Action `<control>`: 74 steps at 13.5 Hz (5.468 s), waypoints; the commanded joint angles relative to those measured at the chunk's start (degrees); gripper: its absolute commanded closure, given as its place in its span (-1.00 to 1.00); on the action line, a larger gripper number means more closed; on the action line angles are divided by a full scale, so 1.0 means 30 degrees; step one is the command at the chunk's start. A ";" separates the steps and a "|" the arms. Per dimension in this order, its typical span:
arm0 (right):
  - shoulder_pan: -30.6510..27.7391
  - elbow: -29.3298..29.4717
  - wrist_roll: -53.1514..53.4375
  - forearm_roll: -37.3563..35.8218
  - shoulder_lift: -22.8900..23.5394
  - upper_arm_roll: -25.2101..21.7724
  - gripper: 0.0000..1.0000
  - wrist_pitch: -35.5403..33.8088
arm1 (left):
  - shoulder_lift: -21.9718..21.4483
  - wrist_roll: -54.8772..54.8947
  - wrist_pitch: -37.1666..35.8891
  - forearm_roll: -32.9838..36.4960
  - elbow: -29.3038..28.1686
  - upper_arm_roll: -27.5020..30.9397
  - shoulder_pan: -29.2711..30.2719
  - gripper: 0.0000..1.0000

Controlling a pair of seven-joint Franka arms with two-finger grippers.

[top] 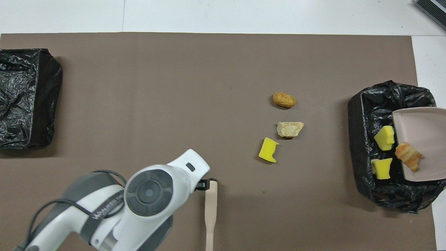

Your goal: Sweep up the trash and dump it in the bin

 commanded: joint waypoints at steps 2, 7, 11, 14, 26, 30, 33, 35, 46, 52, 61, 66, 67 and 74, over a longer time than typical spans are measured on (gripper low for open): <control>-0.0087 0.0555 0.0672 -0.0692 -0.0505 0.0216 1.00 -0.0098 | 0.0327 0.5754 -0.2907 0.0821 0.4186 -0.0213 0.4648 -1.00; 0.0030 0.4628 0.3735 0.2605 -0.0623 0.0740 1.00 -0.5683 | 0.1264 1.2290 -0.5109 0.1411 0.8672 -0.0184 0.9047 -1.00; 0.1428 0.4430 1.1869 0.4140 -0.0886 0.2616 1.00 -0.6983 | 0.2671 1.3562 -0.7218 0.1090 1.1901 -0.0097 1.1044 -1.00; 0.4212 0.4341 1.8171 0.4929 -0.0828 0.2706 1.00 -0.7744 | 0.2731 1.4235 -0.7192 0.0358 1.1905 -0.0096 1.2014 -1.00; 1.2035 0.3755 3.9332 1.0640 0.2919 0.2706 1.00 -0.6142 | 0.2556 1.4267 -0.7425 0.0269 1.1700 -0.0125 1.2072 -1.00; 1.4757 0.3696 4.2377 1.2576 0.4031 0.2706 1.00 -0.3771 | 0.2352 1.4267 -0.7573 0.0269 1.1408 -0.0125 1.2131 -1.00; 1.6839 0.3696 4.5342 1.3397 0.5583 0.2706 1.00 -0.1455 | 0.2321 1.4238 -0.7602 0.0269 1.1319 -0.0125 1.2102 -1.00; 1.7779 0.3696 4.6779 1.3778 0.6579 0.2706 1.00 -0.0485 | 0.2263 1.4237 -0.7631 0.0269 1.1202 -0.0125 1.2102 -1.00; 1.8867 0.2555 4.6815 1.3751 0.7288 0.2706 -0.89 0.1861 | 0.2233 1.4032 -0.7748 0.0298 1.1231 -0.0125 1.2160 -1.00; 1.8957 0.2613 4.7195 1.3077 0.4981 0.2589 -1.00 -0.1730 | 0.2233 1.4003 -0.7778 0.0269 1.1231 -0.0096 1.2278 -1.00; 1.8426 -0.1476 4.6932 1.4707 -0.1610 0.2706 -1.00 -0.6404 | 0.2263 1.3945 -0.6873 0.0269 1.1027 -0.0270 1.1956 -1.00; 2.0970 -0.4652 4.8418 1.7586 -0.2736 0.2706 -1.00 -0.4063 | 0.2671 1.2983 -0.5556 0.0268 1.0938 -0.0389 0.9823 -1.00; 2.1789 -0.5204 4.9064 1.7618 -0.2326 0.2706 -1.00 -0.2895 | 0.2875 1.2079 -0.5029 0.0269 1.0619 -0.0389 0.9179 -1.00; 2.4961 -0.7026 5.1385 1.7589 0.0578 0.2706 -1.00 0.2480 | 0.5685 0.7476 -0.2303 0.0239 1.0440 -0.0389 0.4666 -1.00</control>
